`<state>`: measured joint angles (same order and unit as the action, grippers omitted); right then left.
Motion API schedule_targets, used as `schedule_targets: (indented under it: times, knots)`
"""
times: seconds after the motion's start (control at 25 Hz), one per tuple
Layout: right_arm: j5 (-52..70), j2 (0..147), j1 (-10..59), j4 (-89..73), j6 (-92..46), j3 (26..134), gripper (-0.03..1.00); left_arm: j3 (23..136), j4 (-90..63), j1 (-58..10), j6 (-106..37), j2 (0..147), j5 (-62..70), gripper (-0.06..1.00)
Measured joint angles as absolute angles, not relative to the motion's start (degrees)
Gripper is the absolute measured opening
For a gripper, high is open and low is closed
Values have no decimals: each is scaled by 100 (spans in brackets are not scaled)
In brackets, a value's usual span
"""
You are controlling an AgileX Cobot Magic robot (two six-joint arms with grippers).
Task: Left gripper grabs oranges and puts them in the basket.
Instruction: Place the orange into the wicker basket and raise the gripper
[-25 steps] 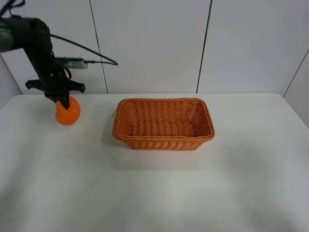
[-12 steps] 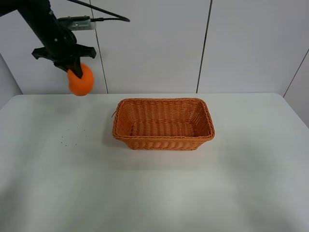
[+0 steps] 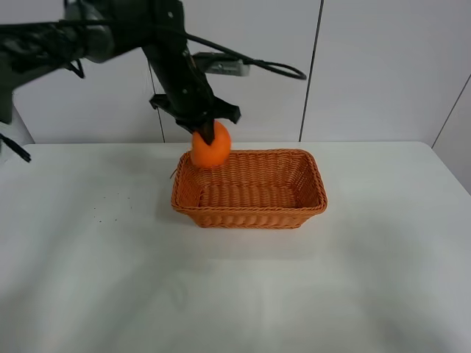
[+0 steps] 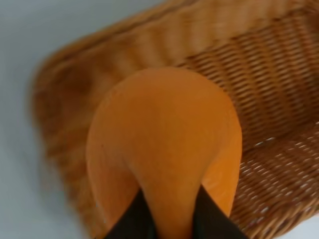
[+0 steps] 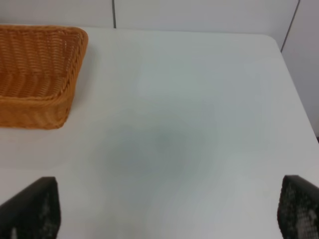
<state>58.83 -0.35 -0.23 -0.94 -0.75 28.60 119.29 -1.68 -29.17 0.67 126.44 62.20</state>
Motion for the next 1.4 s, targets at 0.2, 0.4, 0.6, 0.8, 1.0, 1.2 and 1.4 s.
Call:
schedule_targets:
  times: [0.2, 0.4, 0.6, 0.8, 1.0, 1.2, 1.4]
  knots:
    - [5883, -35, -23, -94, -75, 2860, 69, 11936, -172, -3252, 67, 13281, 5671, 17]
    - [5883, -35, -23, -94, -75, 2860, 69, 11936, -172, -3337, 67, 13685, 5394, 17]
    - [5883, -35, -23, -94, -75, 2860, 69, 11936, -172, -3343, 67, 13718, 5543, 39]
    - [5883, -35, -23, -94, -75, 2860, 69, 11936, -172, -3343, 67, 13718, 5705, 74]
    - [5883, -35, -23, -94, -75, 2860, 69, 12291, -166, -3343, 53, 13718, 6031, 79]
    - [5883, -35, -23, -94, -75, 2860, 69, 12727, -151, -3343, -36, 13499, 6374, 79]
    - [5883, -35, -23, -94, -75, 2860, 69, 12766, 42, -3343, -173, 12868, 6617, 79]
